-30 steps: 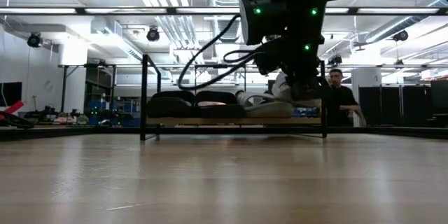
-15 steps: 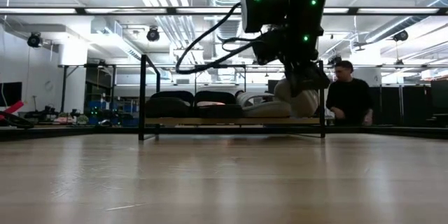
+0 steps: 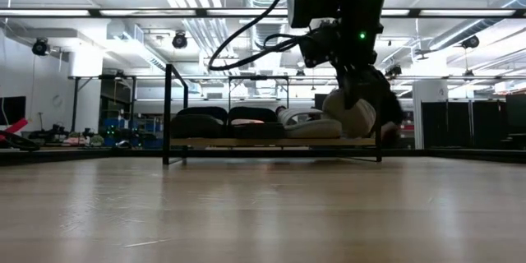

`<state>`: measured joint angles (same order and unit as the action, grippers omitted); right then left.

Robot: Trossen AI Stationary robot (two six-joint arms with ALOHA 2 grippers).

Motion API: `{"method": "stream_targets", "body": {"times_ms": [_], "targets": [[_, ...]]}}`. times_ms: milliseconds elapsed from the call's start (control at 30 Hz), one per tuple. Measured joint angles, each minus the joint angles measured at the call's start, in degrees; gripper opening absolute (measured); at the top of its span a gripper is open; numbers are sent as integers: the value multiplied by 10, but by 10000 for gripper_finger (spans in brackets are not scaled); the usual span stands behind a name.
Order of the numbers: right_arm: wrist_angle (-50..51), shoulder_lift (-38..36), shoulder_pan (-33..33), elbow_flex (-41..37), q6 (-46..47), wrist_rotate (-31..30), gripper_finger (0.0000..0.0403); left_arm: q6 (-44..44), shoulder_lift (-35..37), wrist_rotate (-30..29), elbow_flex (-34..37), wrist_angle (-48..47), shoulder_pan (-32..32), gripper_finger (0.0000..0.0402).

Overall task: Pick and place slides into the shelf
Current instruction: Adjust the right gray slide from the shelf, then adjust the black slide from the shelf

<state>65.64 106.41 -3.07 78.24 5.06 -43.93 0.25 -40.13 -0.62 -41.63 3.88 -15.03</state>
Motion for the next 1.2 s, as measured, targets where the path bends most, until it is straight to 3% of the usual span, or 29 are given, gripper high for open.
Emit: {"method": "stream_targets", "body": {"times_ms": [467,867,1200], "targets": [[-2,1,-1,1,50,6,240,-1,-2,0,0,-1,0,217],[-24,-12,-50,1,55,8,242,-1,-4,0,0,-1,0,217],[-112,-93,-125,1,50,7,238,-1,-7,0,0,0,0,217]]}}
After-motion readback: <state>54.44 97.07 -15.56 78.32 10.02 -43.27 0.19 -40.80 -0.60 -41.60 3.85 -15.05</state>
